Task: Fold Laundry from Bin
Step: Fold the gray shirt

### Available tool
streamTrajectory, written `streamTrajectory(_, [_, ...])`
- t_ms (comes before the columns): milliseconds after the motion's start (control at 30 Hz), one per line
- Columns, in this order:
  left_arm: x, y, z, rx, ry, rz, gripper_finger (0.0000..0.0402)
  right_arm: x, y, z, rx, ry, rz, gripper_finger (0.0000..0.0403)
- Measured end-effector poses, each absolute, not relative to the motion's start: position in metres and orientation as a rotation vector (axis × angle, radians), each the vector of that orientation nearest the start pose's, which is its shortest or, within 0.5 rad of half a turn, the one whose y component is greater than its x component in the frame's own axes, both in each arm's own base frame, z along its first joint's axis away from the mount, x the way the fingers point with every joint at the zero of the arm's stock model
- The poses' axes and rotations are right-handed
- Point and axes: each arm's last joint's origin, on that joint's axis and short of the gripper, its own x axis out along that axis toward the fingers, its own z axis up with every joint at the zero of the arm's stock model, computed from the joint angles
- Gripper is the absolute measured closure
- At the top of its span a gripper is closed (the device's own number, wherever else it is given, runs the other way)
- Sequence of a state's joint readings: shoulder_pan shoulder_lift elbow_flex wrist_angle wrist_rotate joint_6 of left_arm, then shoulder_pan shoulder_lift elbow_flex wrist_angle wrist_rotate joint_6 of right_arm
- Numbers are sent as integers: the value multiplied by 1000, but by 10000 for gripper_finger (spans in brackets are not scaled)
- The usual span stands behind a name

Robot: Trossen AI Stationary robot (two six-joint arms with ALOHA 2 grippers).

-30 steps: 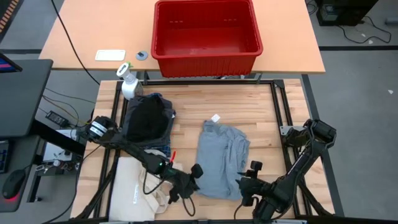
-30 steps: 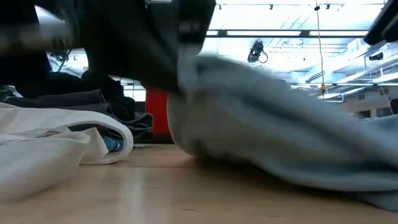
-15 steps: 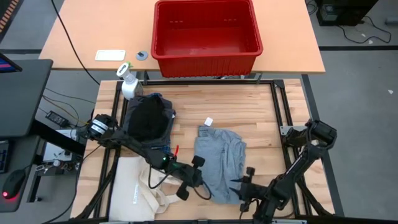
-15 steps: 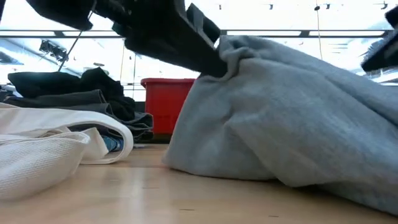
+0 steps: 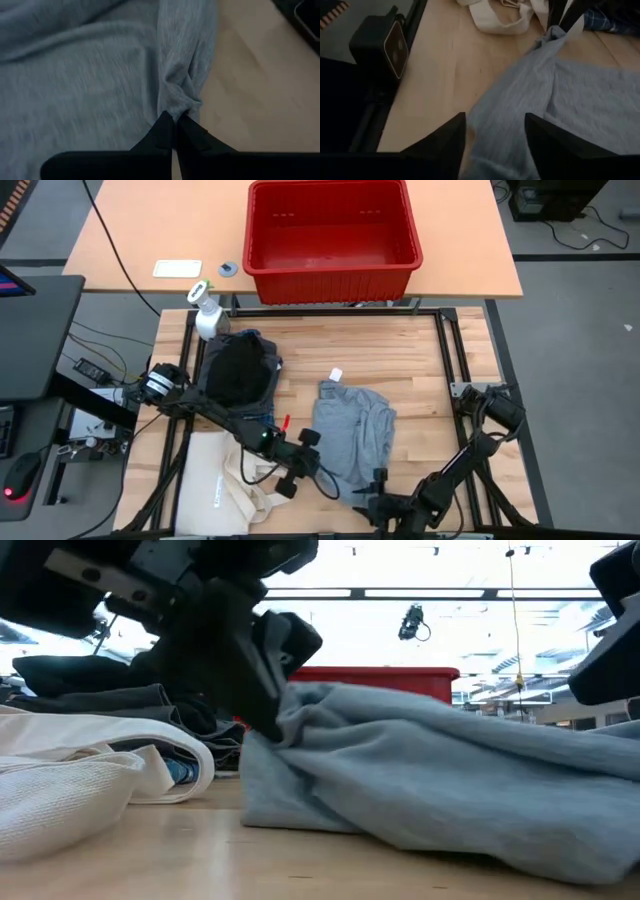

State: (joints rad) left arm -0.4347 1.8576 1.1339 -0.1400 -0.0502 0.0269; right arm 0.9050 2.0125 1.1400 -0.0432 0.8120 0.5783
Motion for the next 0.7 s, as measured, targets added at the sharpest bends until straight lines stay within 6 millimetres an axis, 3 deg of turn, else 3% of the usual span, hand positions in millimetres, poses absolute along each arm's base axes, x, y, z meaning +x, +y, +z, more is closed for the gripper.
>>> streamTrajectory(233, [343, -155, 162, 213, 901, -349, 390, 255, 293, 121, -171, 603, -88, 112])
streamTrajectory(400, [344, -152, 162, 183, 911, -326, 390, 258, 289, 91, -233, 647, -124, 72])
streamTrajectory(567, [343, -153, 162, 173, 922, -321, 390, 259, 289, 79, -242, 603, -194, 80])
streamTrajectory(700, [343, -153, 161, 161, 928, -314, 390, 256, 288, 77, -264, 594, -226, 133])
